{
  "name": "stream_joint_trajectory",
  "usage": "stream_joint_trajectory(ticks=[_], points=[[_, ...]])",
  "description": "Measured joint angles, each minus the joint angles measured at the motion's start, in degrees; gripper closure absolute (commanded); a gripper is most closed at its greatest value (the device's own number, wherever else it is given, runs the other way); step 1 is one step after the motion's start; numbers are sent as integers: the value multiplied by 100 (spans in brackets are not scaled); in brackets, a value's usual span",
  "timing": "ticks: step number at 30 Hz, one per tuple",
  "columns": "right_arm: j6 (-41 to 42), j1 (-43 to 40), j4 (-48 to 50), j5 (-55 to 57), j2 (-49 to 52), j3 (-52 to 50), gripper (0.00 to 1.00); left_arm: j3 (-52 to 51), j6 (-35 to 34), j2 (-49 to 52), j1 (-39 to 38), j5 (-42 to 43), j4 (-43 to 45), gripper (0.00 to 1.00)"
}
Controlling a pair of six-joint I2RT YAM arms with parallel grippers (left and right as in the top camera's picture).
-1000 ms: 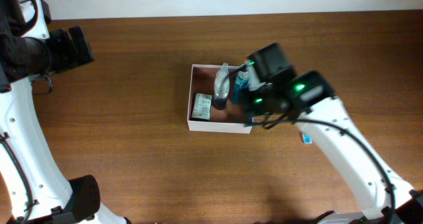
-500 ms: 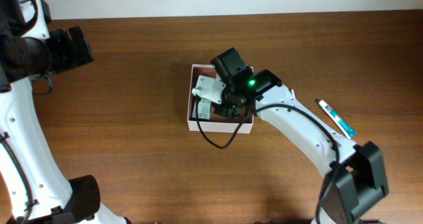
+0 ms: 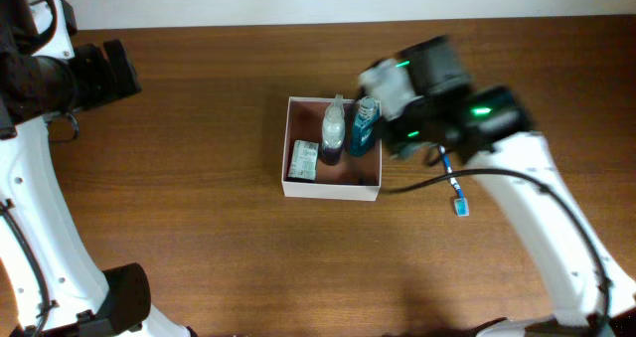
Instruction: Pack container
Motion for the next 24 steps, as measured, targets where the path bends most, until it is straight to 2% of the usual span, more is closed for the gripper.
stream_joint_trajectory(ticks=[3,6,12,17,20,21,24], points=[[848,-1180,-2,-22,61,-35,41,0,0,-2,0,0,2,1],[1158,-1725,96,-42,531,-256,41,0,0,-2,0,0,0,1],[1399,-2129,282,-273,1991,-490,43,0,0,0,0,2,0,1],[1445,-2159,286,-249,2933,-490,49,0,0,0,0,0,0,1],[1451,-2162,256,-103,3268,-490,59,0,0,0,0,0,0,1],[1449,-2162,195,-13,3394,-487,67,0,0,0,0,0,0,1],[1467,-2170,170,70,3414,-463,81,0,0,0,0,0,-2,1]])
